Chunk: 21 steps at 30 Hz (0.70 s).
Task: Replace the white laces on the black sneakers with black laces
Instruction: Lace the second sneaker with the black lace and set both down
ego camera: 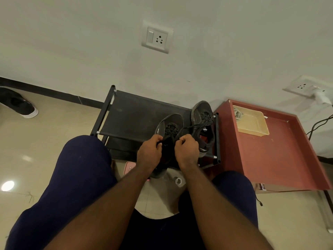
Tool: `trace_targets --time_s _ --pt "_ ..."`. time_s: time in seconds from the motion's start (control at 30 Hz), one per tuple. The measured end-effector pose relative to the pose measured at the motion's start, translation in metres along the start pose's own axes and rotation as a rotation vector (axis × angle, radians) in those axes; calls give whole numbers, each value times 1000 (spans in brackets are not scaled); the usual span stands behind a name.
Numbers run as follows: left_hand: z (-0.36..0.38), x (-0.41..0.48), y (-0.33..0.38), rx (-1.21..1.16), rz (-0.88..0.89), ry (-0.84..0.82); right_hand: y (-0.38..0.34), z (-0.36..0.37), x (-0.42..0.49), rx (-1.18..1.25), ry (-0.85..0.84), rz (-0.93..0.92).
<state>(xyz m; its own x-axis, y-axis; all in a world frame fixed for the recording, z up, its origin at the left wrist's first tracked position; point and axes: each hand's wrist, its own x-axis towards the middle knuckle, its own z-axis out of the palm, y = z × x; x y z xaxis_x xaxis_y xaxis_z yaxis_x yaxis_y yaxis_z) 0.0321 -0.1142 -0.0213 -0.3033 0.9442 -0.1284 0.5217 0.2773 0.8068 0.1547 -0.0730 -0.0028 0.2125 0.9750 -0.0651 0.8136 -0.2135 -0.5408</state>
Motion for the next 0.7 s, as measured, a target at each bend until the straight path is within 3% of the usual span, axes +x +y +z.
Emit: trace_targets --time_s 0.1,0.23,0.43,0.6,0.7 --pt "0 0 2 -50 -7 31 2 -6 -12 172 37 -32" --pt "-3 -1 5 -80 -65 60 7 2 -31 128 -146 71" --pt "-14 3 5 7 -45 -150 13 8 -27 102 -131 53" --pt "-20 1 10 166 -114 -62 20 3 -13 95 -143 -28" --pt "-26 1 21 122 -69 -38 19 0 -2 154 -147 2"
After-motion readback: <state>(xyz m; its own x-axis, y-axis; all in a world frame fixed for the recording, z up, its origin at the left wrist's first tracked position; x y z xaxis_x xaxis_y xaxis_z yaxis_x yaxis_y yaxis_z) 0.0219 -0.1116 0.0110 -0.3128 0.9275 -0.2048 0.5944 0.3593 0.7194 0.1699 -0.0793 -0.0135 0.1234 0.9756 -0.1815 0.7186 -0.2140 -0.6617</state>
